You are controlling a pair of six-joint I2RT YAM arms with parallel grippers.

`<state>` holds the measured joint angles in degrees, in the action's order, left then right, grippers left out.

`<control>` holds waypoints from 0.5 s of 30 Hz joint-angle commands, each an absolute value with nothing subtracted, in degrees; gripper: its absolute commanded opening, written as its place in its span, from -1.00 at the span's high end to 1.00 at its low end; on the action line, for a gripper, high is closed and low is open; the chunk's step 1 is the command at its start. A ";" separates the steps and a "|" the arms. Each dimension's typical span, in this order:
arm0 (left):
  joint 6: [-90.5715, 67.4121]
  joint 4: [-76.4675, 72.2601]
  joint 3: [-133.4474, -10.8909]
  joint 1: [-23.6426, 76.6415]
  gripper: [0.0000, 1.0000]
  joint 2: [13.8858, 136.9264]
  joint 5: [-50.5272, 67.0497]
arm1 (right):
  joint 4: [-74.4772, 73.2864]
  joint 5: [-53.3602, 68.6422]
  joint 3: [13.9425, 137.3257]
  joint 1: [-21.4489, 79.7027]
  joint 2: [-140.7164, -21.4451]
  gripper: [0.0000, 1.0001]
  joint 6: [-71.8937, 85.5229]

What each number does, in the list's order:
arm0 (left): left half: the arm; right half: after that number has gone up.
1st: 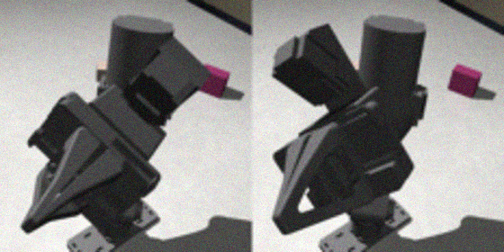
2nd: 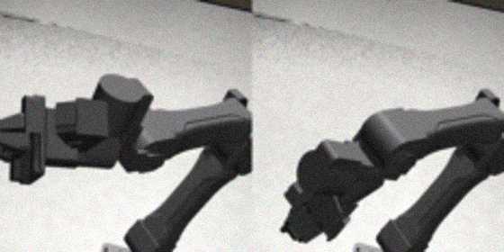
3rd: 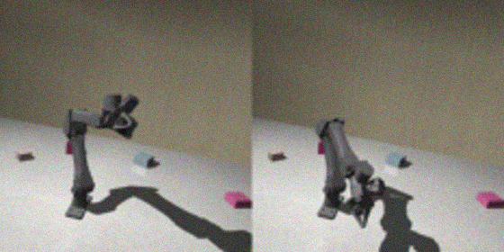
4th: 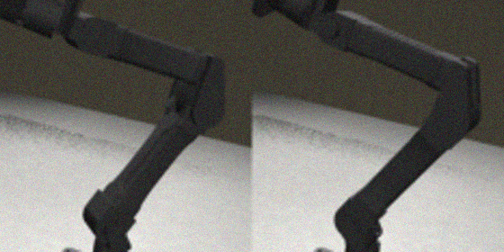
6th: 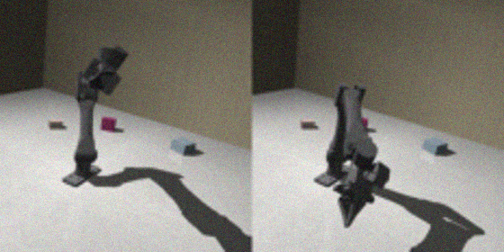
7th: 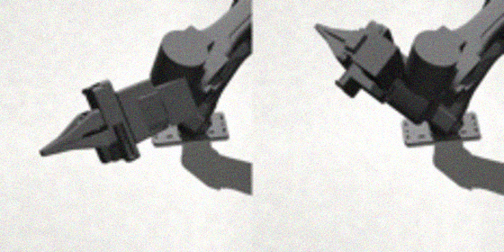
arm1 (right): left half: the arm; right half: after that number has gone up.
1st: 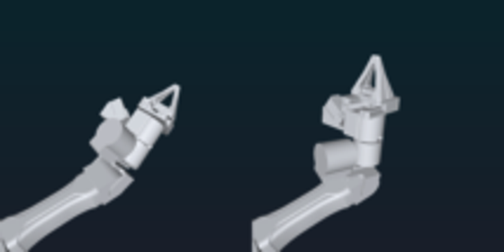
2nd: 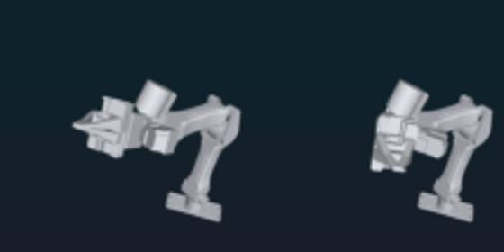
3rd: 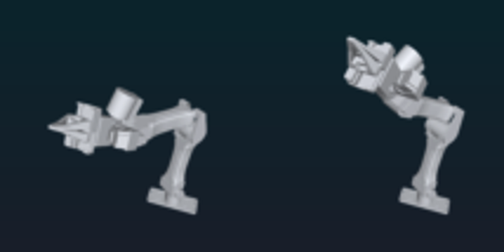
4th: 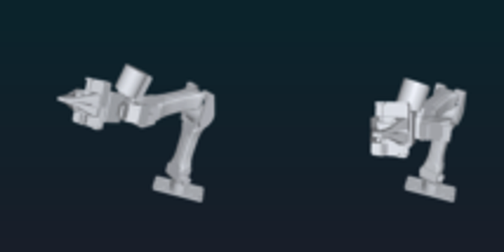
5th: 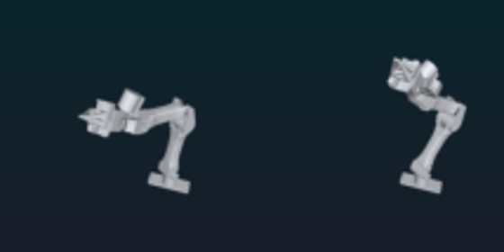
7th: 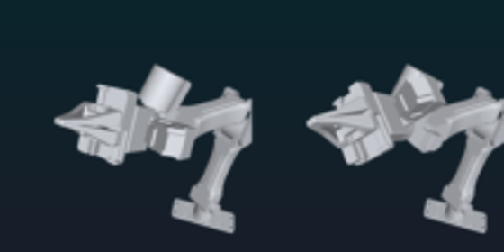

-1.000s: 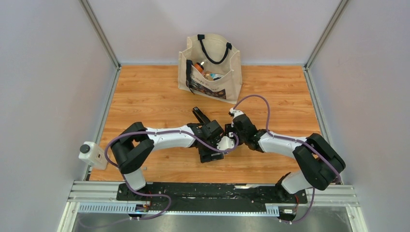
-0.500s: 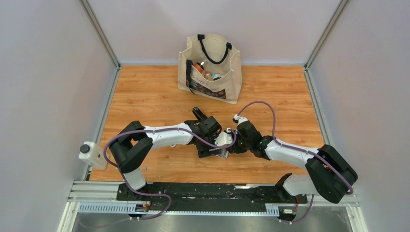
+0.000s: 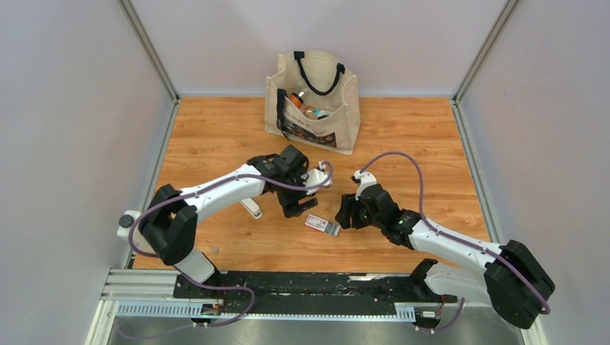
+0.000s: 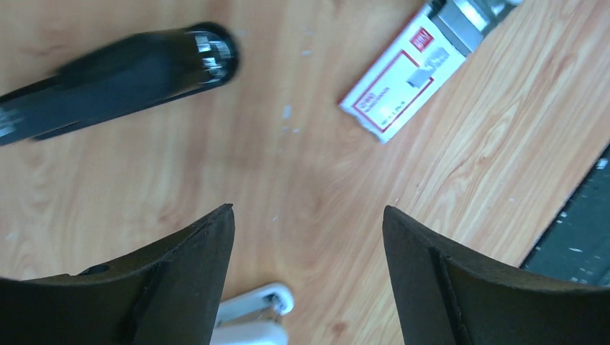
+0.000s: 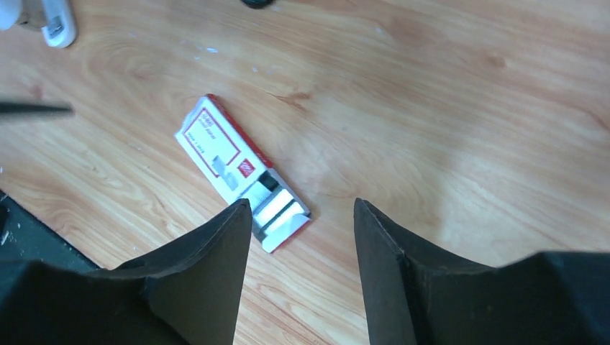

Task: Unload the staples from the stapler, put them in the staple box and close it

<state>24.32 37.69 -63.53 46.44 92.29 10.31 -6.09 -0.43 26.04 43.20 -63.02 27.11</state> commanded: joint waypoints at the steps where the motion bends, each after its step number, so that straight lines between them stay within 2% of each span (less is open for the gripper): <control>1: 24.17 46.57 -69.96 39.22 -0.67 85.88 21.96 | 2.98 -0.88 25.58 47.18 -61.26 -0.15 19.71; 8: 23.73 49.31 -69.61 37.44 -0.67 84.37 27.59 | 2.29 -1.76 28.47 53.96 -66.27 -0.11 10.30; 15: 23.38 50.54 -69.17 37.44 -0.66 85.60 28.65 | 1.76 -2.29 29.79 55.72 -69.70 -0.01 6.77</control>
<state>23.81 49.01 -69.28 37.47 85.21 26.00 -0.54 -1.10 27.29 55.16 -68.84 11.22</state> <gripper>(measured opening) 0.834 0.517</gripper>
